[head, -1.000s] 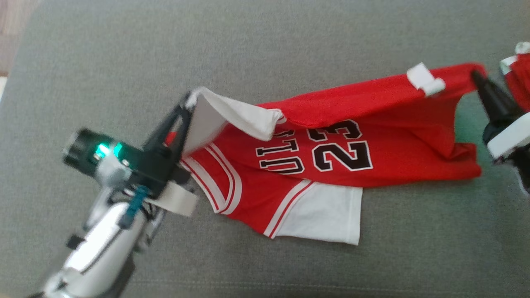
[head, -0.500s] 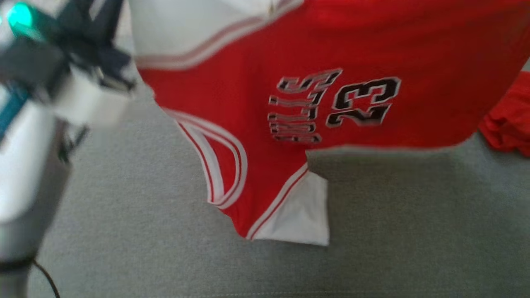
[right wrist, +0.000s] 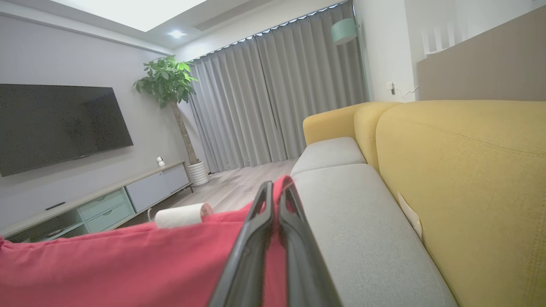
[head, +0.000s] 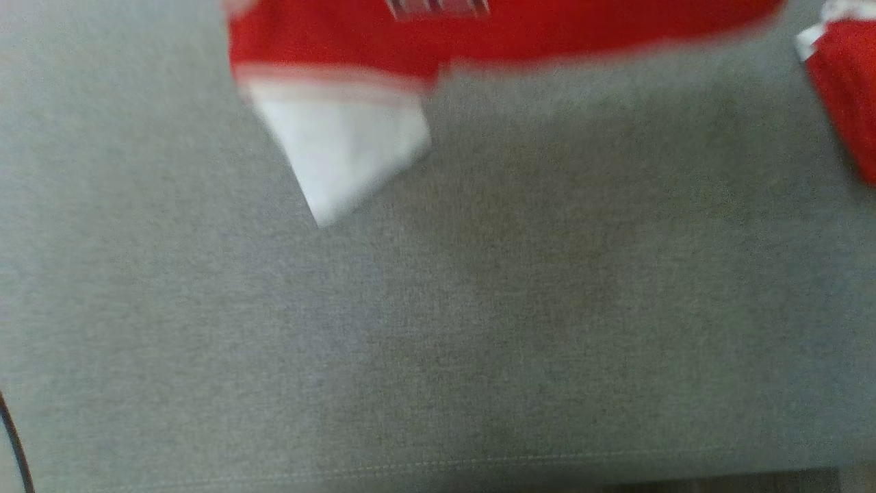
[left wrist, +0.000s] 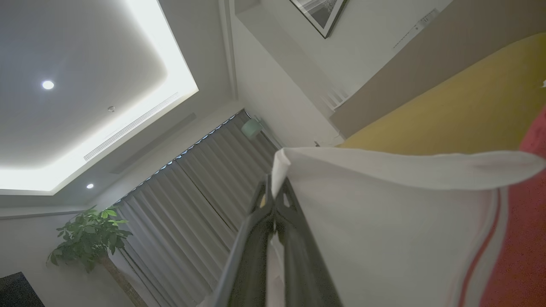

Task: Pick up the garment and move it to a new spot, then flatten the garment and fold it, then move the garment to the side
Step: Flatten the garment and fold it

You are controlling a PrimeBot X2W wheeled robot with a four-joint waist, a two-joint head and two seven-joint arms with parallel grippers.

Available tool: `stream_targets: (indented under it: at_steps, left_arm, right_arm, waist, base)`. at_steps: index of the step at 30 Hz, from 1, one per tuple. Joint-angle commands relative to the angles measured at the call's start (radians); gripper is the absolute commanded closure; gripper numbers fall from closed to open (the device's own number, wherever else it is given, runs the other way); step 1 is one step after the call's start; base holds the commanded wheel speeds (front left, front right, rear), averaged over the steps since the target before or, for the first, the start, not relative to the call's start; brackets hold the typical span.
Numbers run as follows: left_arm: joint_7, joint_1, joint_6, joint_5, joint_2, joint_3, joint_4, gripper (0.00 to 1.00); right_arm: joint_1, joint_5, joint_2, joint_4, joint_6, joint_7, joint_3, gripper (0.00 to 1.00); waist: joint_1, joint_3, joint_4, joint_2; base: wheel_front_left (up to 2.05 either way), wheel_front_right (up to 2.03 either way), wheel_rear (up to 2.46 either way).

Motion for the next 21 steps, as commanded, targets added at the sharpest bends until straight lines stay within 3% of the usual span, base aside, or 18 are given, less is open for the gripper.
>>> stream_targets:
  at_steps: [1,6,8,17,21]
  left_arm:
    - [-0.004,-0.074,0.018,0.009,0.036,0.042,-0.032,1.00]
    - [-0.004,-0.161,0.108,0.060,0.048,0.077,-0.125,1.00]
    - [-0.004,-0.161,0.124,0.060,0.052,0.083,-0.172,1.00]
    - [-0.005,-0.023,0.129,-0.017,0.041,0.128,-0.284,1.00]
    - [-0.005,0.137,0.111,-0.069,0.017,0.178,-0.307,1.00]
  right_arm:
    - [-0.049,-0.020,0.020,-0.005,-0.001,-0.031,-0.003,1.00]
    - [-0.176,-0.076,0.058,0.072,-0.001,-0.153,0.022,1.00]
    - [-0.197,-0.081,0.057,0.081,-0.001,-0.170,0.057,1.00]
    - [-0.185,-0.043,0.007,0.128,-0.001,-0.215,0.152,1.00]
    - [-0.113,0.006,-0.015,0.137,-0.001,-0.246,0.181,1.00]
  waist:
    - [-0.0001,0.099,-0.015,0.0000]
    - [-0.0001,0.149,-0.015,0.0000]
    - [-0.0001,0.164,-0.009,0.0000]
    - [-0.0001,0.238,0.045,0.0000]
    - [-0.0001,0.237,0.065,0.0000]
  base:
    - [0.00,0.00,0.00]
    - [0.00,0.00,0.00]
    - [0.00,0.00,0.00]
    - [0.00,0.00,0.00]
    - [0.00,0.00,0.00]
